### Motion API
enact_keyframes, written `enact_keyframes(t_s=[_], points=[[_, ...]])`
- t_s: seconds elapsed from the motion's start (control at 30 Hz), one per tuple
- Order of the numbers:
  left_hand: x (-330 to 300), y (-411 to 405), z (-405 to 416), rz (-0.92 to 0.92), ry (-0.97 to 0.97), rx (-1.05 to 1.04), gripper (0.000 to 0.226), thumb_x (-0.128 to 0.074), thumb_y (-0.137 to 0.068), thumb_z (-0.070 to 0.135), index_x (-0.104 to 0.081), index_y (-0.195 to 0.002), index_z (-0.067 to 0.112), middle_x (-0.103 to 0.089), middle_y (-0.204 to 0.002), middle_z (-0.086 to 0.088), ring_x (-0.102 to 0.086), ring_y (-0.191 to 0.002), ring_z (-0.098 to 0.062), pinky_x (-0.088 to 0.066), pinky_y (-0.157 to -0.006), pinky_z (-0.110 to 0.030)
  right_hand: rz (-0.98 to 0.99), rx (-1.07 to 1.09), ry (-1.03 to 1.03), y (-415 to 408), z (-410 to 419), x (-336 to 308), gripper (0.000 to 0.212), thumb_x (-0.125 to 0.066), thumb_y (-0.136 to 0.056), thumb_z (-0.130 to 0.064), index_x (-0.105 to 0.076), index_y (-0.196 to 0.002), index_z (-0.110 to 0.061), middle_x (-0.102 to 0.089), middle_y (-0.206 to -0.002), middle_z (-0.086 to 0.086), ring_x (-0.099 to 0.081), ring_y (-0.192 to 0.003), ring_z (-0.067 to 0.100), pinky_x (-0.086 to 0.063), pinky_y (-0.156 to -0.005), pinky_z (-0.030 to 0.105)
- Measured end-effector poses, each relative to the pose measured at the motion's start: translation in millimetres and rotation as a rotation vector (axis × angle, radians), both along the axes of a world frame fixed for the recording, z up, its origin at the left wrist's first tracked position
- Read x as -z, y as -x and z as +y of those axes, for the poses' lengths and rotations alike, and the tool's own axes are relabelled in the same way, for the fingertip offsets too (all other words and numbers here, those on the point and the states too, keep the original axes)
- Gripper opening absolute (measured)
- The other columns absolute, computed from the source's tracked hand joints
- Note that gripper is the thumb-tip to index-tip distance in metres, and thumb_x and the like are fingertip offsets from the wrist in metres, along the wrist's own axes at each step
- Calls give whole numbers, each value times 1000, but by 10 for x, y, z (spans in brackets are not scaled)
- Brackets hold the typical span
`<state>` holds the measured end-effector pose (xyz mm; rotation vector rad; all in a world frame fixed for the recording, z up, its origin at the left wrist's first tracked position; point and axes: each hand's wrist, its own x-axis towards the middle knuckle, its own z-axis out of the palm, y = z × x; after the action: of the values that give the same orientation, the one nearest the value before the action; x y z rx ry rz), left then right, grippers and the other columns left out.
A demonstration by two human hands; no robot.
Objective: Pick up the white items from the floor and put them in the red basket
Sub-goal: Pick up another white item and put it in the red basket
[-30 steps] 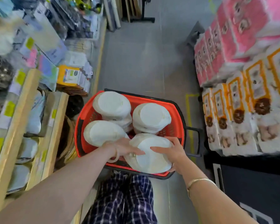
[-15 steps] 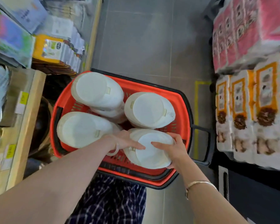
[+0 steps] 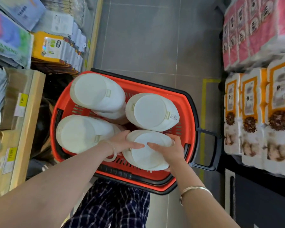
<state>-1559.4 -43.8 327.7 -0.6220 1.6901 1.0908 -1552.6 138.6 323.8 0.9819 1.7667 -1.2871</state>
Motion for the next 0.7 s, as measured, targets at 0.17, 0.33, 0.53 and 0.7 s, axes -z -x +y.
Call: enact_keyframes(t_s=[0.17,0.33,0.53,0.7], points=[[-16,-21,-11,53,31,-21,51,-72,-77,37,-38,-111,22,-53,-99,9,-53,-96,-14,-46,-67,-23,15,42,-37,-57,-90,6,83,-90,-47,-40,-42,-114,-39,-38,-130,1,-46,-115,27,-49,-95,49],[-9,-44,-44,120,24,-66,54,-74,-75,36,-33,-110,25,-50,-94,14,-53,-93,-12,-46,-71,-21,-53,2,-75,-63,-172,-57,96,-79,-25,-61,-37,-111,-48,-35,-134,0,-42,-120,31,-44,-98,53],[43,-63,-111,133,3,-55,56,-74,-74,40,-35,-112,30,-54,-101,11,-56,-99,-14,-49,-86,-30,-103,8,3,-118,-196,-39,120,-78,-19,-69,-28,-127,-52,-37,-135,0,-44,-121,32,-49,-89,58],[66,-105,-152,166,18,-51,57,-74,-72,44,-38,-115,30,-55,-112,6,-55,-104,-14,-49,-93,-35,-75,6,2,-154,-219,-29,121,-79,-22,-70,-28,-129,-50,-39,-135,1,-46,-120,32,-48,-92,57]])
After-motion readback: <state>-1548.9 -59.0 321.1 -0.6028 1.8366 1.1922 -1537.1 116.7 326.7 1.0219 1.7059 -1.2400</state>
